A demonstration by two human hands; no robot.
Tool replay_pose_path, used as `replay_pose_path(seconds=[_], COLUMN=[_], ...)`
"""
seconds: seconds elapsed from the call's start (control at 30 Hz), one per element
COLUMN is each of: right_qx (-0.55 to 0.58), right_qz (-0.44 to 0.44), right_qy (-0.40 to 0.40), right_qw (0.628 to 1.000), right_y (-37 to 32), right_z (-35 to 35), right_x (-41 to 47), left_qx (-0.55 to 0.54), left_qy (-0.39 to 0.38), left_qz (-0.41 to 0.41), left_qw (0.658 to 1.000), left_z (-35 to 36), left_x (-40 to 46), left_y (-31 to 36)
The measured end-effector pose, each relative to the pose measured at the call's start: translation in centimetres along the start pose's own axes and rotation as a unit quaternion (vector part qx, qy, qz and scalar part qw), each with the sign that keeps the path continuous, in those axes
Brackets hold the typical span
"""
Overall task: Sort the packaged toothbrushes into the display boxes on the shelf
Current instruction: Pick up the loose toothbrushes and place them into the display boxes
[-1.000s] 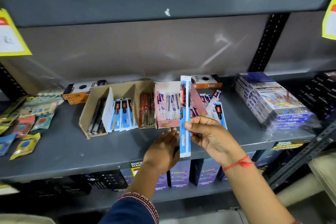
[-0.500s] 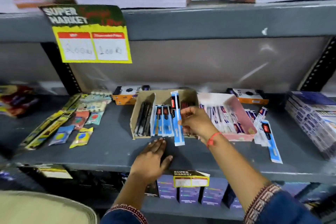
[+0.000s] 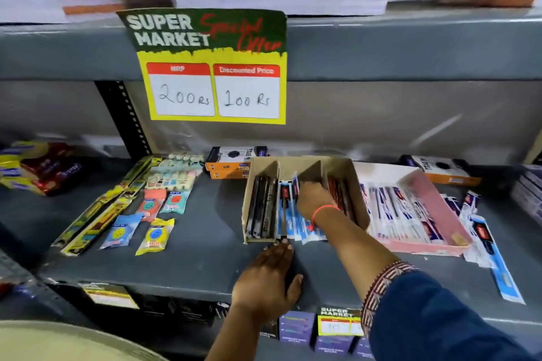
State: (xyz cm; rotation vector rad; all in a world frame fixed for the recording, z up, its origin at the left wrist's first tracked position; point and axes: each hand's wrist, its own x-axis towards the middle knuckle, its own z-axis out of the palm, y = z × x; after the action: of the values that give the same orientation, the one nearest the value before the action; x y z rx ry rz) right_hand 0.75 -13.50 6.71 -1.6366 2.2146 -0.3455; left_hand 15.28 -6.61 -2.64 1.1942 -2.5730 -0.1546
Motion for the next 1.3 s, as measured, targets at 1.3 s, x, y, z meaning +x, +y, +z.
replay_pose_path(seconds=[1.3], right_qx=[0.095], right_qz=[0.319], right_qy=[0.239], right_qw=[0.912], right_y=[25.3], right_z=[-5.4], right_x=[-12.3], left_qx=[-0.009], left_qy=[-0.082], left_qz=[0.035], left_qw=[0.996], left_z=[5.0], left_x=[4.3], left_y=[14.6])
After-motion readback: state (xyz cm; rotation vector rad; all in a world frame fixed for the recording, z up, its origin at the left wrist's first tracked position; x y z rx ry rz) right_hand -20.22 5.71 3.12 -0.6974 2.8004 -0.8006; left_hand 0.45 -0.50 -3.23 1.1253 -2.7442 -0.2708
